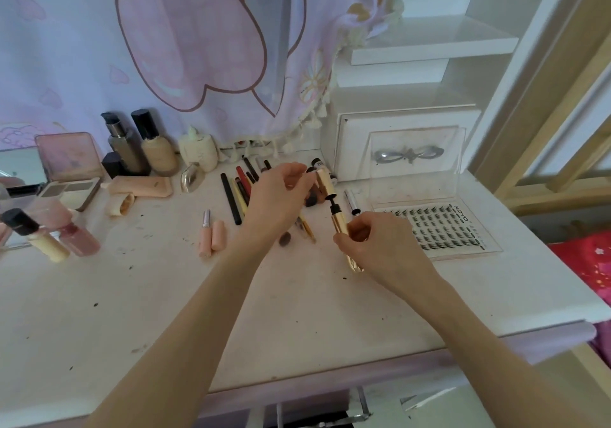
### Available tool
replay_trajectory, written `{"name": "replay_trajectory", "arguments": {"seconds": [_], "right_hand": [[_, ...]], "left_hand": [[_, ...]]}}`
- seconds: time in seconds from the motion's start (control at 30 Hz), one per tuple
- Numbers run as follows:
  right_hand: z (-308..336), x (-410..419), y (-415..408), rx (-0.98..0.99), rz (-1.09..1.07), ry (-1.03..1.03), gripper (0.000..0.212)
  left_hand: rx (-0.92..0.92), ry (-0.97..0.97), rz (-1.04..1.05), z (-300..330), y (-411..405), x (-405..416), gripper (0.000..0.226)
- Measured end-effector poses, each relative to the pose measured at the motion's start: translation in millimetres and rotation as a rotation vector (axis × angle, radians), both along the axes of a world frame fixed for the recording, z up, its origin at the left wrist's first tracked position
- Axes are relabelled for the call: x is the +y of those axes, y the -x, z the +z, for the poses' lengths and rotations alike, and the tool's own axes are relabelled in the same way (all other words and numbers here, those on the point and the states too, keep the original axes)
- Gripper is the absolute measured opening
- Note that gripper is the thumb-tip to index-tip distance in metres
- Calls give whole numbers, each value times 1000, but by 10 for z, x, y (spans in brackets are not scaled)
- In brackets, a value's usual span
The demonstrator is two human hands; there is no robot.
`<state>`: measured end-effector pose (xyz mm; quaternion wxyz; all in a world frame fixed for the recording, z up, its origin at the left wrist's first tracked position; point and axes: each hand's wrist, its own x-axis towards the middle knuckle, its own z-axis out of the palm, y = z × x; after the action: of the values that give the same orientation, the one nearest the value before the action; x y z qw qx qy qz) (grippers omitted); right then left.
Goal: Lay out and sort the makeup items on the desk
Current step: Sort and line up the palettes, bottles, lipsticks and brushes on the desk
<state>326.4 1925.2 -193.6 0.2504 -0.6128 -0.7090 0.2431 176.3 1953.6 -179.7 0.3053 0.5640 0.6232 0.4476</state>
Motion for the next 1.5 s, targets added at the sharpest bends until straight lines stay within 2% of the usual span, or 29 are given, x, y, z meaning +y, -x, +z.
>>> {"name": "replay_trajectory", "arguments": {"seconds": [0.1,0.23,0.37,0.77,1.0,1.17,1.37,1.5], "right_hand": [[9,10,16,-192,-30,-59,26],[-52,18,69,-343,-37,-104,28],[-84,13,162,-402,-16,-117,24],[-54,13,201,-515,-30,-108,24],[-55,27,208,-468,-30,-105,25],[-7,16,271,-448,-28,-206,34],[111,199,560,-391,132,-326,28],[129,399,878,-320,269,-324,24]], "left_hand": [[272,-56,-34,-83,-13,-163,29],[680,-200,-94,-295,166,-343,36],[874,-162,-137,-451,309,-487,47],[810,-116,-162,-592,340,-576,48],[806,-99,-169,-586,343,-595,48],[759,-105,-161,-572,349,-595,47],[691,-221,-43,-425,577,-643,41],[695,-109,100,-352,996,-673,45]]}}
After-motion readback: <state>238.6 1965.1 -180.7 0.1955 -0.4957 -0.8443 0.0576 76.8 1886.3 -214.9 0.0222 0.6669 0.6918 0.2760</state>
